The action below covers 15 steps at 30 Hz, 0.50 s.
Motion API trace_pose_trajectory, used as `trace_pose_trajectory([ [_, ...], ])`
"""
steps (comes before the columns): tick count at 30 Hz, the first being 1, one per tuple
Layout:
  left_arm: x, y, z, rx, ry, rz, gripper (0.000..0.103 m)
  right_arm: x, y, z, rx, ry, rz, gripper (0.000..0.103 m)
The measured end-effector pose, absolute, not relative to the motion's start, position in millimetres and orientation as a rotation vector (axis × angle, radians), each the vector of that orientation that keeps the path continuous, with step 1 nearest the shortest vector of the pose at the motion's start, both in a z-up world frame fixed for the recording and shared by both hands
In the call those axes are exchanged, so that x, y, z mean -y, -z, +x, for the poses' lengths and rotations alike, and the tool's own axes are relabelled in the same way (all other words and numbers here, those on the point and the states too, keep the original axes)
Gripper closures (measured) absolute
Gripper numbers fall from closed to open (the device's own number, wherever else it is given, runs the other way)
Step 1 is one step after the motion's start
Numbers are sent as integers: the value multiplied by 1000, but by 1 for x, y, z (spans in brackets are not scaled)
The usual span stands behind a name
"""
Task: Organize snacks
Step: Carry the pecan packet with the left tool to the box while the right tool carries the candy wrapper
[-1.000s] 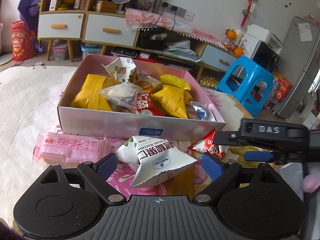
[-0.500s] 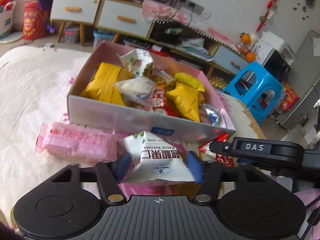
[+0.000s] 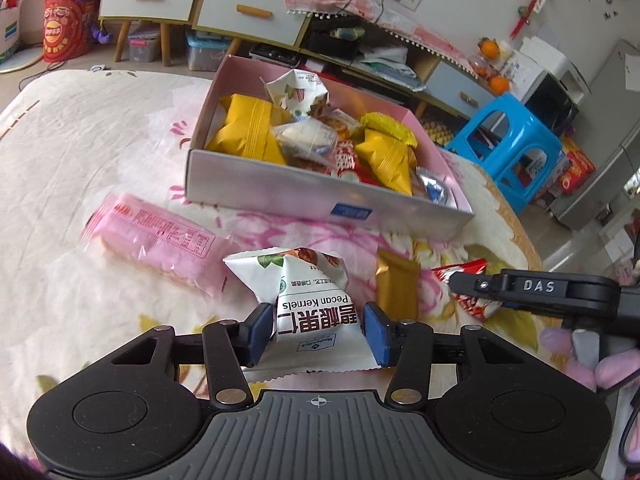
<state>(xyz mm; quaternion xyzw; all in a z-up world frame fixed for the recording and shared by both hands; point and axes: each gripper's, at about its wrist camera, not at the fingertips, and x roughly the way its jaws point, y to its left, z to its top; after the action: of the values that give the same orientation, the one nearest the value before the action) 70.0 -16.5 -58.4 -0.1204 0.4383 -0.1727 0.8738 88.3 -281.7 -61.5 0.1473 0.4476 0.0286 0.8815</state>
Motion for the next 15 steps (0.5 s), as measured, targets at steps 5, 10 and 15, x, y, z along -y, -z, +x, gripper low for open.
trace_pose_trajectory([
  [5,2,58,61,-933,371,-236,56,290,60,77,-940,-74,309,69],
  [10,-8,58,58,-918,372,-220,52,295,60,70,-935,-70,281,56],
  [15,-4,61,64,-926,343,-252,39,291,59,68,-934,-97,258,42],
])
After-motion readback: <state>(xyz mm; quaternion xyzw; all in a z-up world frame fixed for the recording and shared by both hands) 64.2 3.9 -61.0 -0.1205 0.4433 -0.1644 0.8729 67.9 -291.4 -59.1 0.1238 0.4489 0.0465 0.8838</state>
